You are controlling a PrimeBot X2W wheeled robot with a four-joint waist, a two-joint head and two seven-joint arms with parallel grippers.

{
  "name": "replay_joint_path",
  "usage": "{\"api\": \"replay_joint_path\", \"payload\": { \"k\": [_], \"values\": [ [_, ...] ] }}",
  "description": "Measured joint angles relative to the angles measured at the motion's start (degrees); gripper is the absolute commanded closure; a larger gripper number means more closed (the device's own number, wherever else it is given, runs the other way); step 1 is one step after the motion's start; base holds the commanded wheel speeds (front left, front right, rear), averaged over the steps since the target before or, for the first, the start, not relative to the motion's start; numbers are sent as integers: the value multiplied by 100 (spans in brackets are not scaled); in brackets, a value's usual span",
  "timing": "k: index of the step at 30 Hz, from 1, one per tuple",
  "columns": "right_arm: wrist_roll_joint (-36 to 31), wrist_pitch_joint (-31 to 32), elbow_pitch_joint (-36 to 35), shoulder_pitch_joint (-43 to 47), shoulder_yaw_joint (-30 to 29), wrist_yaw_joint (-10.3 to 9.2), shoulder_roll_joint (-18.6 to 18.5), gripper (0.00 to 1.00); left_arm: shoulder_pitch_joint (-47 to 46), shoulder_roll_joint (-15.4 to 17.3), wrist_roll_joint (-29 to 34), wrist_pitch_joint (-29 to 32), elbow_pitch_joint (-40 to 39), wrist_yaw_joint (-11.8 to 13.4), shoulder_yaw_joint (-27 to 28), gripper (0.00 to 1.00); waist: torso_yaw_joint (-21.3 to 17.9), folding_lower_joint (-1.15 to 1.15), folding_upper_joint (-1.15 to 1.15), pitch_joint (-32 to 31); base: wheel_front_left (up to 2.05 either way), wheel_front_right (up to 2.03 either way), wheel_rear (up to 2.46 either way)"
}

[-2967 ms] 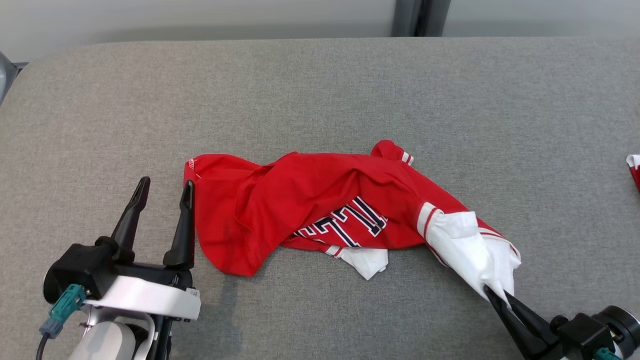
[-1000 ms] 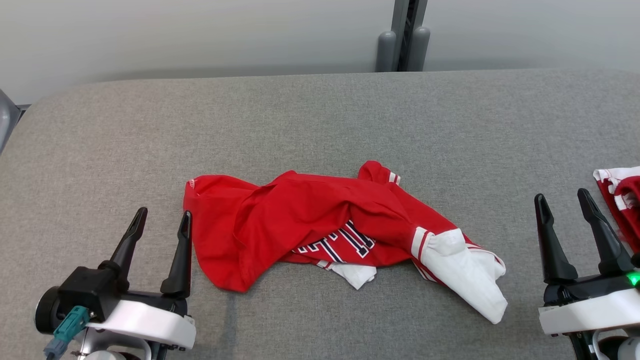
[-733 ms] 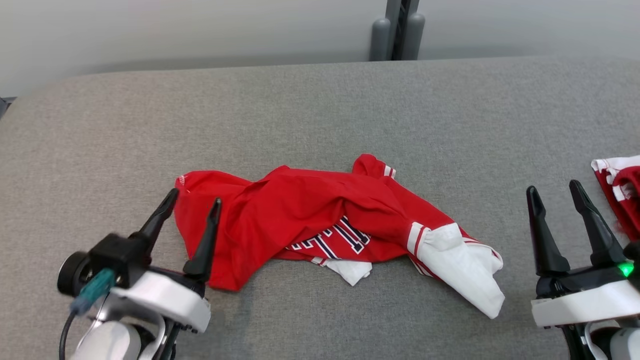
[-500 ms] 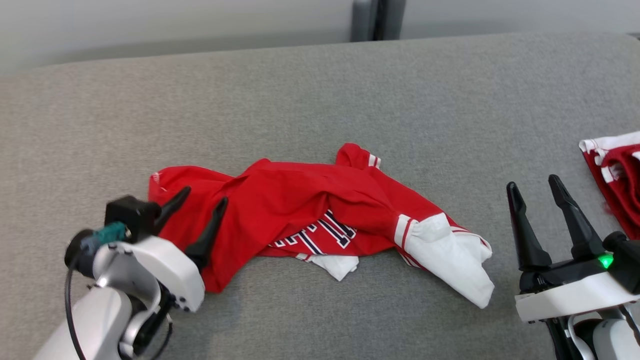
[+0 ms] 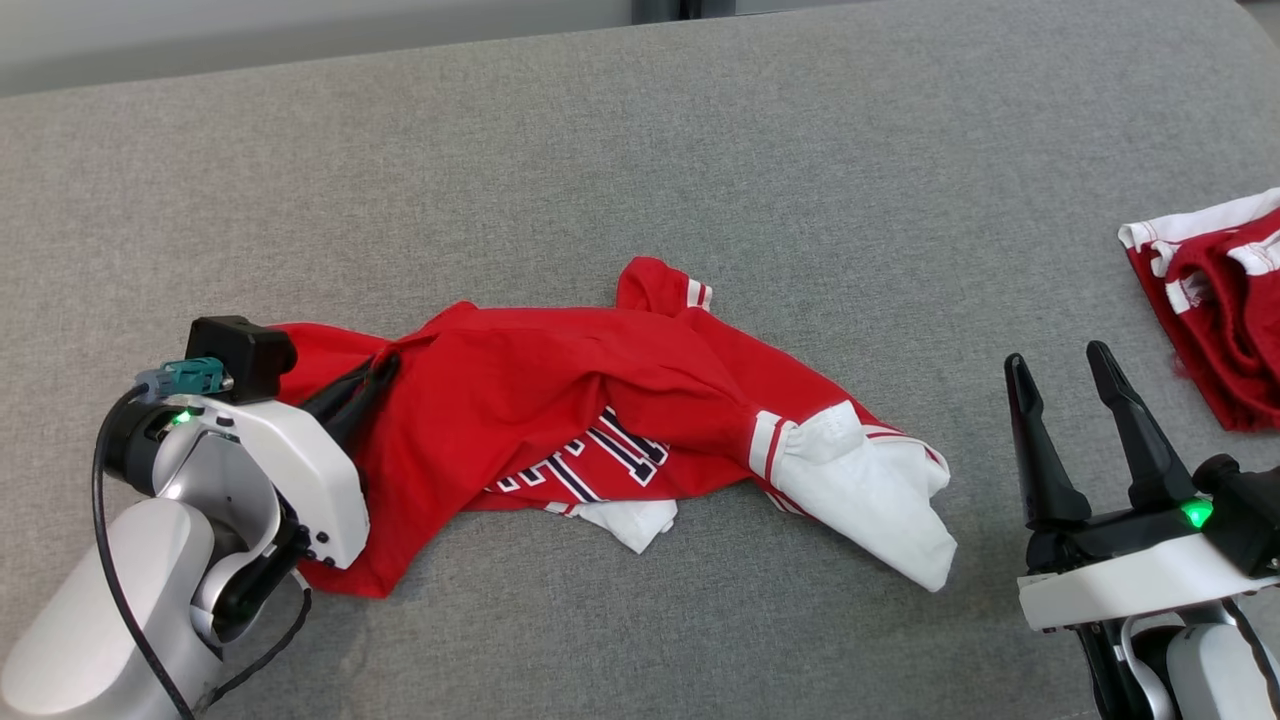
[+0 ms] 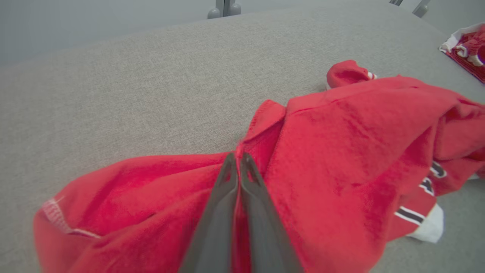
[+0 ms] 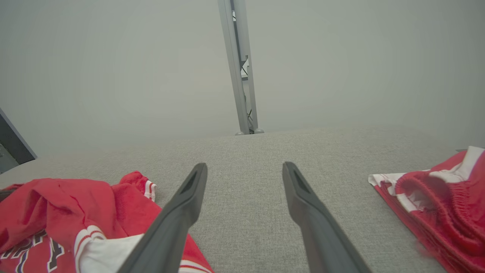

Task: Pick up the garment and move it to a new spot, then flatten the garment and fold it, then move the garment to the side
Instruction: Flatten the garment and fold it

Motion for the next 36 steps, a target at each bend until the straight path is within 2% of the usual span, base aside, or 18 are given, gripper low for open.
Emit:
{"api": "replay_joint_path", "payload": {
  "k": [6,15,20,23,29,36],
  "values": [
    [-14,-40,86,-1,-59,0,21,0,3,10,-392,66,-323,-63,77,100,59,0,0,-31,0,0,0],
    [-48,16,134,76,-257,0,31,0,430,247,-1399,73,-1802,-78,762,100,296,0,0,-246,0,0,0],
    [-81,88,90,159,-346,0,31,0,1071,403,-2052,163,-2715,65,1148,100,442,0,0,-356,0,0,0],
    [-88,138,83,233,-381,0,32,0,1594,527,-2265,172,-3023,253,1361,100,506,0,0,-423,0,0,0],
    [-64,196,62,346,-420,0,58,0,2631,247,-2840,-77,-2840,374,1527,100,584,0,0,-518,0,0,0],
    [-65,266,35,401,-478,0,86,0,2854,-63,-2841,-314,-1860,147,1296,100,677,0,0,-556,0,0,0]
  ]
}}
